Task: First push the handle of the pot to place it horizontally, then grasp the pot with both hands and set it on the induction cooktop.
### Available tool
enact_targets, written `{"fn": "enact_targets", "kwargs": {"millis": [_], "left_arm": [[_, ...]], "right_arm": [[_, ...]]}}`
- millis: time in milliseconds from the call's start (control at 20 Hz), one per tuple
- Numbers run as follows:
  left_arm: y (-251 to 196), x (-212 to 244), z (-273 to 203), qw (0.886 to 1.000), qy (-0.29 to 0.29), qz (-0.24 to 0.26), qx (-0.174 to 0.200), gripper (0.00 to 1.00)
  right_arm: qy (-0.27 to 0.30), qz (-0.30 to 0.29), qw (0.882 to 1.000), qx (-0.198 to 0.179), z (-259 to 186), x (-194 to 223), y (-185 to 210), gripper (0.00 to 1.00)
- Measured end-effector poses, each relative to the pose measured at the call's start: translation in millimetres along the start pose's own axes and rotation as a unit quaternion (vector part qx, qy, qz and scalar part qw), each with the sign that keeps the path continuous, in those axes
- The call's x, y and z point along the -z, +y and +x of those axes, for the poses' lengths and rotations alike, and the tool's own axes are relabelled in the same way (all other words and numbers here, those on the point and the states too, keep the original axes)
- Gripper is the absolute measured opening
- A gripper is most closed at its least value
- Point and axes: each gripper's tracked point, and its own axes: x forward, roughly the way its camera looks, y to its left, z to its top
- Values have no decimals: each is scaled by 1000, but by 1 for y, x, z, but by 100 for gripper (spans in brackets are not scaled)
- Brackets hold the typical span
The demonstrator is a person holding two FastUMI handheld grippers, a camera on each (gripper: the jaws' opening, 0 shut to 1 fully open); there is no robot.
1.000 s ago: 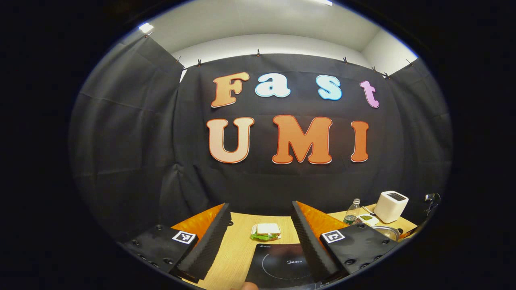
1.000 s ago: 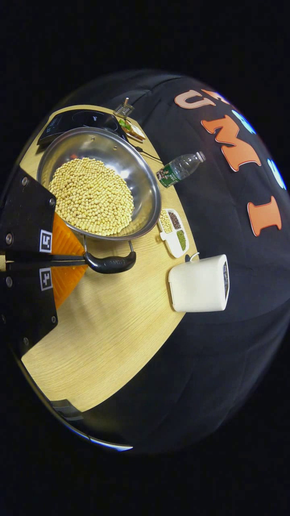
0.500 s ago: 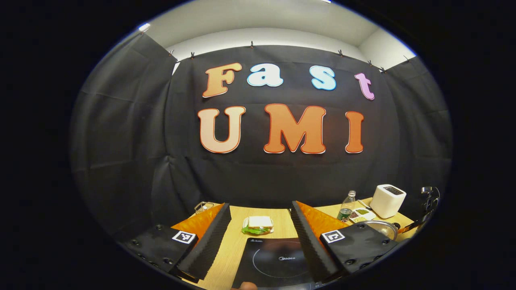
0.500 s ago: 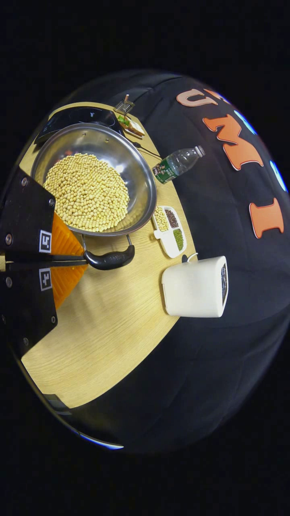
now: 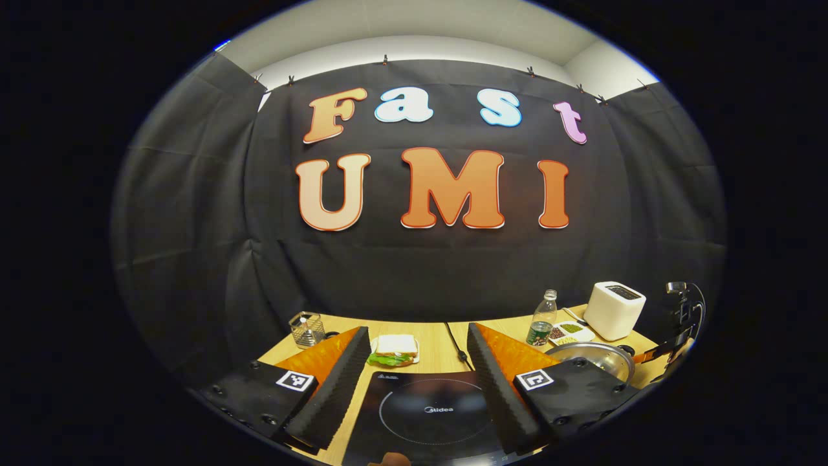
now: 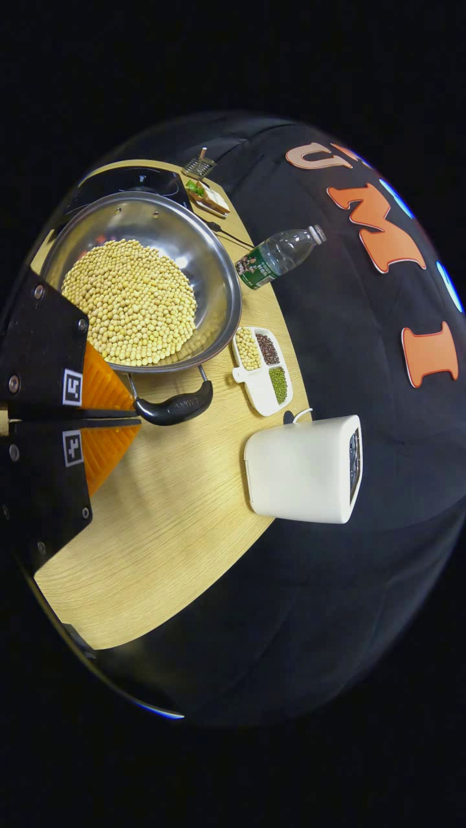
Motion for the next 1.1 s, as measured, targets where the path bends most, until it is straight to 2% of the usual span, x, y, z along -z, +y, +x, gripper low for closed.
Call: {"fn": "enact_targets", "kwargs": {"millis": [250, 350, 550, 650, 700, 750, 800, 1000, 1100], "left_arm": [[-31, 19, 10, 1000, 12, -9, 10, 98], [-46, 26, 14, 1000, 15, -14, 18, 98], [-81, 49, 22, 998, 34, -30, 44, 96], [-99, 63, 26, 997, 45, -33, 56, 99], [-107, 68, 29, 997, 47, -32, 61, 99], [-116, 75, 31, 996, 53, -30, 66, 98], [-126, 83, 31, 995, 59, -28, 71, 99], [-160, 112, 37, 991, 87, -24, 98, 98], [-172, 129, 40, 989, 103, -20, 103, 98]], "right_arm": [[1, -7, 1000, -11, -2, 0, 3, 0], [-4, -14, 1000, -4, -5, -1, -2, 0], [-63, -26, 997, 25, -12, -28, -23, 2], [-83, -8, 997, -2, -21, -40, -15, 17], [-91, -1, 996, -12, -25, -44, -11, 31], [-97, -1, 995, -21, -23, -47, -9, 37], [-100, -7, 995, -28, -21, -48, -5, 49], [-104, -17, 992, -65, -8, -52, 20, 64], [-93, -27, 993, -66, 6, -47, 21, 70]]}}
